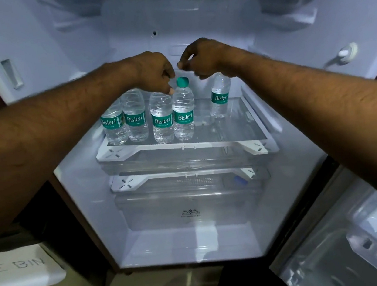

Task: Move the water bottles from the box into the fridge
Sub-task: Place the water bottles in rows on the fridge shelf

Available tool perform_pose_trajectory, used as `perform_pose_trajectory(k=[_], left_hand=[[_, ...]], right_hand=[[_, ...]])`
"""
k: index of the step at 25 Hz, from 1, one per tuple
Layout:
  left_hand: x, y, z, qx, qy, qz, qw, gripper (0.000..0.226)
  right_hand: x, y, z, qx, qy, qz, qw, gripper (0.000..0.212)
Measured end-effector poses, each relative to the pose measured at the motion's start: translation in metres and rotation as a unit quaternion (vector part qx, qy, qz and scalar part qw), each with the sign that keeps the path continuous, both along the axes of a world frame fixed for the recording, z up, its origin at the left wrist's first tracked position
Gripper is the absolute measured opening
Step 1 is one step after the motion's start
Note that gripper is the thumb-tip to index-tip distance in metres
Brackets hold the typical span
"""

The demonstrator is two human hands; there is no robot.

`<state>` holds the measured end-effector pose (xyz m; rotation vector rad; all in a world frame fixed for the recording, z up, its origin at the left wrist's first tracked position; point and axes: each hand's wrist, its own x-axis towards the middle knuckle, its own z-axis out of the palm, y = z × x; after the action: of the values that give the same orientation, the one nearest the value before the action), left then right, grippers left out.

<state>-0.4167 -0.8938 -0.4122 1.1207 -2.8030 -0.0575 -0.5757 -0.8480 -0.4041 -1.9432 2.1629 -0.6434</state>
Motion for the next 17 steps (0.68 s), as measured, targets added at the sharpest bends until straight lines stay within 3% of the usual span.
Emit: perform_pose_trajectory(k=[2, 4, 6, 11, 17], left_hand=[[-0.005, 0.002, -0.001, 0.001, 0.043, -0.023, 0.999, 0.055], [-0.009, 0.004, -0.004, 0.0, 0.072, -0.047, 0.996, 0.053], [-0.013, 0.004, -0.008, 0.0, 0.074, -0.057, 0.996, 0.048], [-0.013, 0.003, -0.016, 0.005, 0.118, -0.038, 0.992, 0.043], [-0.014, 0.007, -0.026, 0.002, 0.164, -0.016, 0.986, 0.042]], right_hand=[[-0.021, -0.002, -0.006, -0.033, 0.115, -0.074, 0.99, 0.046], [-0.047, -0.002, -0.021, 0.014, 0.158, -0.115, 0.98, 0.054], [-0.065, 0.0, -0.038, 0.061, 0.159, -0.113, 0.979, 0.061], [-0.065, -0.004, -0.039, -0.043, 0.082, -0.128, 0.987, 0.044], [-0.043, 0.001, -0.025, -0.016, 0.133, -0.109, 0.985, 0.041]])
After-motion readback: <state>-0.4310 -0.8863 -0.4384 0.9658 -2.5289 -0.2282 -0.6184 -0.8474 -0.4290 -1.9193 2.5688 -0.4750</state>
